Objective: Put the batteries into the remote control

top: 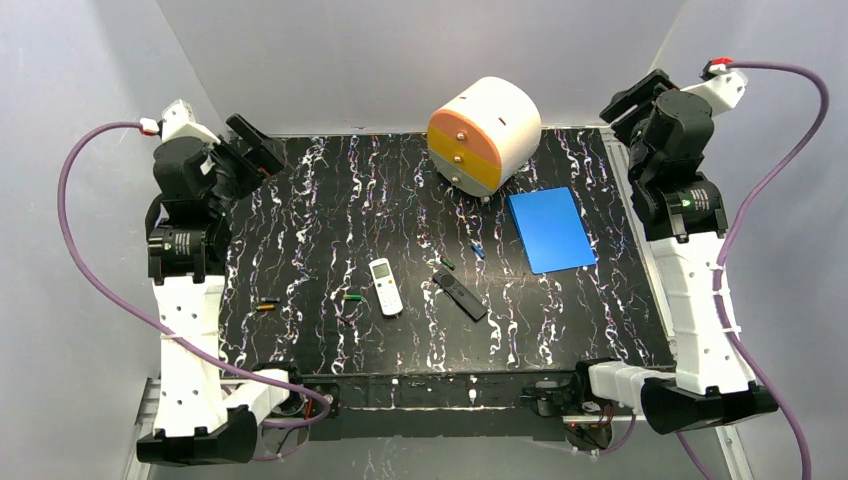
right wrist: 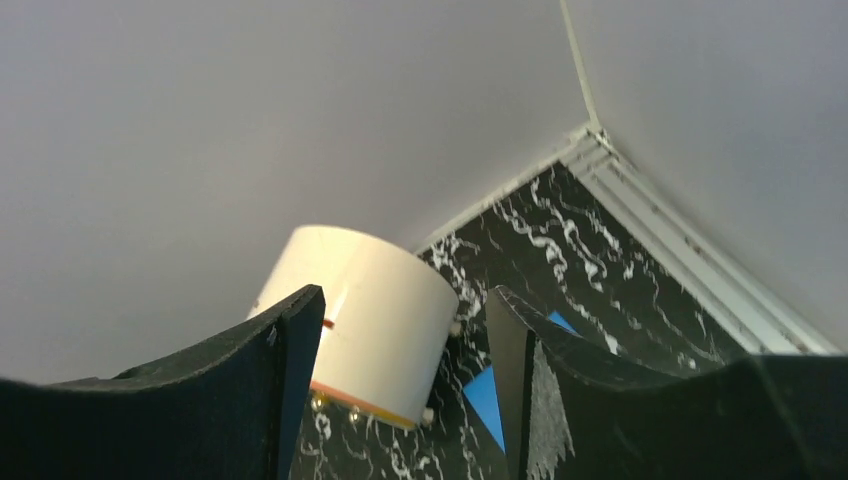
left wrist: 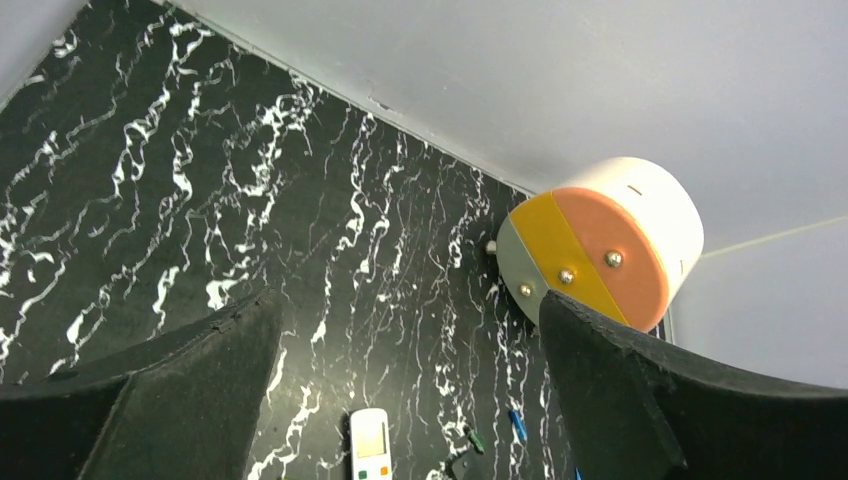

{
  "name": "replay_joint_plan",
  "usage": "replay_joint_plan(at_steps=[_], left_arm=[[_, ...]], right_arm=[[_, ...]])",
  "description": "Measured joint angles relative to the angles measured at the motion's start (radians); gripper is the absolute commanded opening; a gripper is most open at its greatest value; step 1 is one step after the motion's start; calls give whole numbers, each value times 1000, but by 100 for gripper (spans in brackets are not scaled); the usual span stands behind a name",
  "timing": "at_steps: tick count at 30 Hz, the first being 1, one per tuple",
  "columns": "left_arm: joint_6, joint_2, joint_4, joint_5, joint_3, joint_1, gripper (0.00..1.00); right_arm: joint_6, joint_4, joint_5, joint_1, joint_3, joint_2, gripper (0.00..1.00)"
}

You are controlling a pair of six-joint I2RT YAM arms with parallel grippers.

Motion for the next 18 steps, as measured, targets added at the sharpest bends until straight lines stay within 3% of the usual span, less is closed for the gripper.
replay_joint_plan(at_steps=[9,11,14,18], left_arm=[[-44,-69,-8,65,-183,0,98],[-50,-81,-1,94,-266,0,99],[-58,-76,0,150,-371,-8,98],[-60,-17,-36,226,-427,-23,98]], right_arm=[[139,-301,-142,-3,-5,88,80],[161,-369,-212,-7,-8,141,87],[176,-425,-328,-8,-64,196,97],[147,-442,-406,-8,-211,191,99]])
